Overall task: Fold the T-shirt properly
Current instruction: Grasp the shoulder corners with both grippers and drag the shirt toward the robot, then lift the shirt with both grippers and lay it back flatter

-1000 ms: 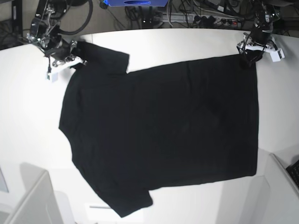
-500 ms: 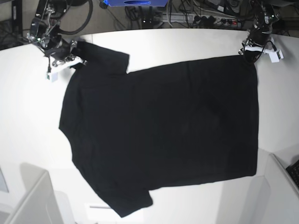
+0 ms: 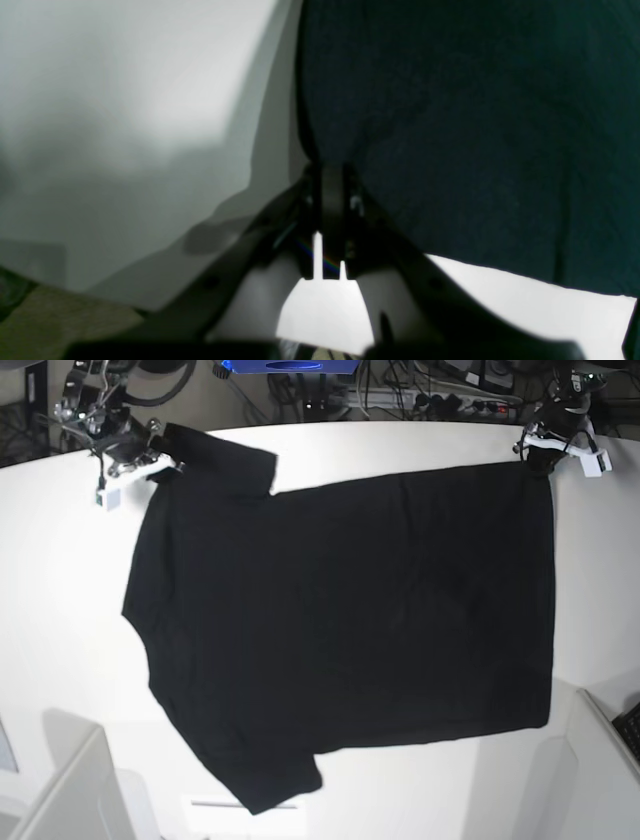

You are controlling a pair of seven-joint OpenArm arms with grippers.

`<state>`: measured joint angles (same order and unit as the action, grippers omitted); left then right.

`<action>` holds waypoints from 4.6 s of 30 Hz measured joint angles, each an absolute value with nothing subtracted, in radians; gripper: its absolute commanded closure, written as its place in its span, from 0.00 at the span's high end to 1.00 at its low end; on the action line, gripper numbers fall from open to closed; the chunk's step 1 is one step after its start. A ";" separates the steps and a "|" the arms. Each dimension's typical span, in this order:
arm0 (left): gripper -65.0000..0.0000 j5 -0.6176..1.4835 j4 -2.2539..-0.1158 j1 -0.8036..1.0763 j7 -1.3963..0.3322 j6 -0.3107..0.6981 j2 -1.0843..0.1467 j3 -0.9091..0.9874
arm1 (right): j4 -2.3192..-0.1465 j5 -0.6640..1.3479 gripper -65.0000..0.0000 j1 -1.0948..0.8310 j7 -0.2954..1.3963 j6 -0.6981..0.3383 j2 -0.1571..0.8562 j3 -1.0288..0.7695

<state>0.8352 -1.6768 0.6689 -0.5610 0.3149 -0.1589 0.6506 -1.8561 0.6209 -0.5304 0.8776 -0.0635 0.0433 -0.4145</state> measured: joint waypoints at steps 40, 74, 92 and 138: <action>0.00 0.838 -1.869 0.627 -0.719 0.266 -0.203 0.617 | -1.985 0.614 0.00 -0.352 0.970 -0.060 0.025 -0.424; 0.00 0.837 -1.779 0.444 -0.718 0.119 -0.208 0.609 | -1.663 0.603 0.00 0.025 1.033 -0.008 0.052 -0.334; 0.00 0.760 -1.736 0.352 -0.722 0.059 -0.206 0.609 | -1.500 0.603 0.00 0.122 0.957 -0.007 0.076 -0.332; 0.00 0.764 -1.703 0.294 -0.723 0.052 -0.205 0.615 | -1.438 0.603 0.00 0.176 0.916 -0.007 0.076 -0.332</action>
<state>0.7639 -1.7035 0.2935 -0.7227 0.0521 -0.2054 0.6147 -1.4376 0.6025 0.1764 0.9161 -0.0074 0.0761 -0.3317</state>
